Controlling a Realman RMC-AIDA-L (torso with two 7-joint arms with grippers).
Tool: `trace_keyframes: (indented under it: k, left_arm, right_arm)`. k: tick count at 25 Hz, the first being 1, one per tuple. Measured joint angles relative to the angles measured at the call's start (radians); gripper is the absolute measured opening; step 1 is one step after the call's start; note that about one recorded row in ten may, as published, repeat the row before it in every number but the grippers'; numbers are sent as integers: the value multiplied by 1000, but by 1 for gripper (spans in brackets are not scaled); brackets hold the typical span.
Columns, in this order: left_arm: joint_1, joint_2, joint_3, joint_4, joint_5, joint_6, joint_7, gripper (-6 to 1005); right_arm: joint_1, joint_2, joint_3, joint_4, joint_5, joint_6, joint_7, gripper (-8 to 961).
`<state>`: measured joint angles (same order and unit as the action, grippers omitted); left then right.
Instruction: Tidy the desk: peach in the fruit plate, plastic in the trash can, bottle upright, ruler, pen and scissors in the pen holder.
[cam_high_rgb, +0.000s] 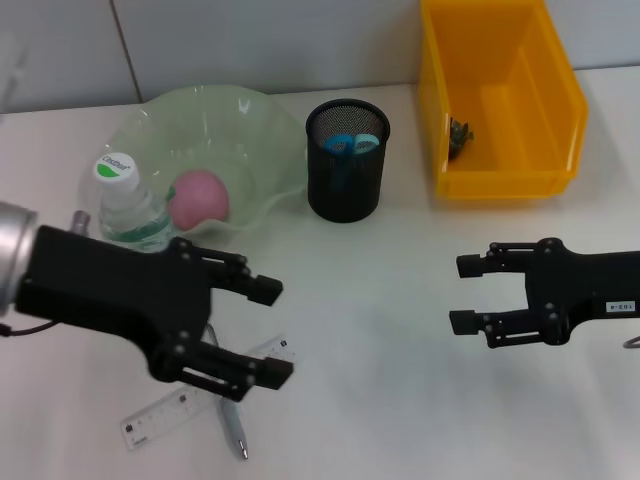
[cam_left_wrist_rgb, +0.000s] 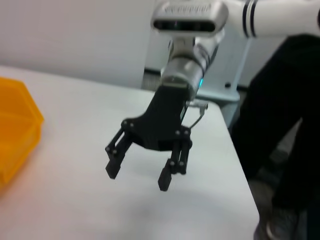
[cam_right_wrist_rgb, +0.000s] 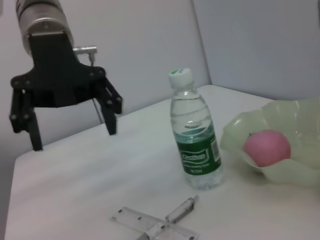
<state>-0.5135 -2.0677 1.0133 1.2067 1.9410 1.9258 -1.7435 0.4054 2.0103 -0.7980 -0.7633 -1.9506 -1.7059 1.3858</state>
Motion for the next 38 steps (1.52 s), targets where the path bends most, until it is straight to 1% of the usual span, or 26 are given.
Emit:
trace_keyframes:
  k: [2,3,4,5,6,7,8,9,10,12,16,17,20,23,25,28,33,35,38]
  left_arm:
    - [0,0,0,0,0,0,0,815]
    - [-4,-1,112,114,9,-33,-136,815]
    - [-24,-2,169,170,31,-64,-233,815]
    - [-24,-2,169,170,31,-64,-233,815]
    - [-24,-2,169,170,31,-64,-233,815]
    - [-48,-2,194,199,42,-78,-284,815]
    - [-48,-2,194,199,42,-78,-284,815]
    - [-65,-2,198,199,56,-85,-296,814]
    - [-65,-2,198,199,56,-85,-296,814]
    - [-90,-4,205,178,95,-95,-301,814]
    - [-94,-5,208,156,99,-102,-293,814]
    - [-90,-5,238,138,101,-133,-294,814]
    - [-88,-6,268,131,106,-167,-313,814]
    - [-81,-6,296,114,106,-211,-326,814]
    - [-79,-6,309,99,110,-248,-337,814]
    - [-86,-6,320,87,113,-259,-352,814]
    - [-108,-4,337,89,175,-255,-407,814]
    - [-127,-4,337,88,208,-228,-453,814]
    - [-130,-4,337,93,211,-208,-464,813]
  right_arm:
    - [0,1,-2,-6,0,-6,0,775]
    - [-2,4,-4,-15,-1,-9,0,775]
    - [-4,8,-4,-22,-1,-11,-1,775]
    - [-7,15,-3,-36,-2,-8,-5,774]
    - [-7,15,-3,-36,-2,-8,-5,774]
    - [-8,18,-1,-39,-2,-6,-7,774]
    - [-7,17,0,-42,-4,-4,-7,774]
    - [-6,15,0,-41,-5,-4,-7,774]
    - [1,7,0,-38,-8,-9,-3,774]
    - [4,4,-2,-39,-9,-13,0,774]
    - [12,-1,-8,-59,-38,-23,13,774]
    - [16,-1,-9,-62,-49,-30,15,774]
    - [34,-5,-9,-72,-90,-71,22,774]
    - [34,-4,-10,-89,-99,-88,22,774]
    - [32,2,-10,-113,-101,-94,19,774]
    - [36,3,-10,-115,-101,-94,20,775]
    - [43,3,-20,-116,-108,-95,26,774]
    - [44,3,-21,-113,-121,-95,28,774]
    - [44,3,-20,-113,-133,-95,28,774]
